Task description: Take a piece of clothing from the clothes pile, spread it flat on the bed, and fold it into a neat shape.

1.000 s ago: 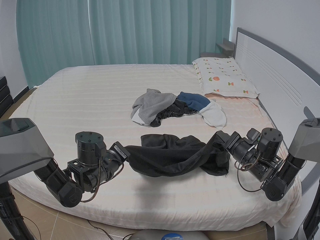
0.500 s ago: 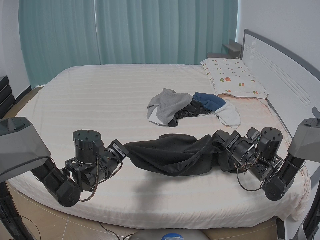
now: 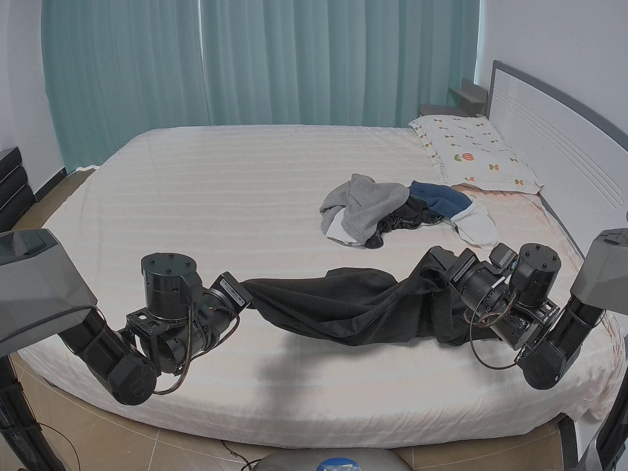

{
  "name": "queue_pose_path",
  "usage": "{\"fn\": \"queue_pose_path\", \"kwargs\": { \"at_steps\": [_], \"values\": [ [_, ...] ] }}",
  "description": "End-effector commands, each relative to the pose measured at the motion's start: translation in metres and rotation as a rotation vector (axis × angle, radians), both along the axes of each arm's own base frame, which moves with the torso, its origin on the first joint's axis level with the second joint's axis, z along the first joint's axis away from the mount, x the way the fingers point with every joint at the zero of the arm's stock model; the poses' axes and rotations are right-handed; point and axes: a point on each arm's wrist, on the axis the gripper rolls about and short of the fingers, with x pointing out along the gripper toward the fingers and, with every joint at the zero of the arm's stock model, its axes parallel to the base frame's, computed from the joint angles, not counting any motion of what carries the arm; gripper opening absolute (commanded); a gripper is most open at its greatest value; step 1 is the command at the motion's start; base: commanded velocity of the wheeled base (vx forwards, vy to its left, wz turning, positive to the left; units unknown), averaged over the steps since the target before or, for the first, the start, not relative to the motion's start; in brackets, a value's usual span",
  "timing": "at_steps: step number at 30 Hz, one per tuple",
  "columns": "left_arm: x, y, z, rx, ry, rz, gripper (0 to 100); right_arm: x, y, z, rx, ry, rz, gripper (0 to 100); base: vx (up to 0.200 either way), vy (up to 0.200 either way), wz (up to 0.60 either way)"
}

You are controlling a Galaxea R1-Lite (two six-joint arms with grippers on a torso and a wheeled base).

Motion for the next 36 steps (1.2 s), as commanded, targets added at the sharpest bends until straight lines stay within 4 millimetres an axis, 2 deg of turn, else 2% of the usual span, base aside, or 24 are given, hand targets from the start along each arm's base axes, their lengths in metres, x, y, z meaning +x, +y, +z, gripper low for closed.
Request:
{"fn": "queue_pose_path", "kwargs": {
  "at_steps": [1, 8, 36],
  "values": [
    [0.000, 0.002, 0.002, -0.002, -0.006, 0.006, 0, -0.004, 0.000, 0.010, 0.015, -0.036, 0.006, 0, 0.000, 0.200, 0.00],
    [-0.002, 0.003, 0.006, 0.009, -0.021, 0.000, 0, -0.004, -0.008, 0.021, 0.039, -0.066, -0.011, 0, 0.000, 0.200, 0.00],
    [-0.005, 0.002, 0.005, 0.020, -0.017, -0.013, 0, -0.003, -0.006, 0.018, 0.039, -0.055, -0.010, 0, 0.000, 0.200, 0.00]
  ]
}}
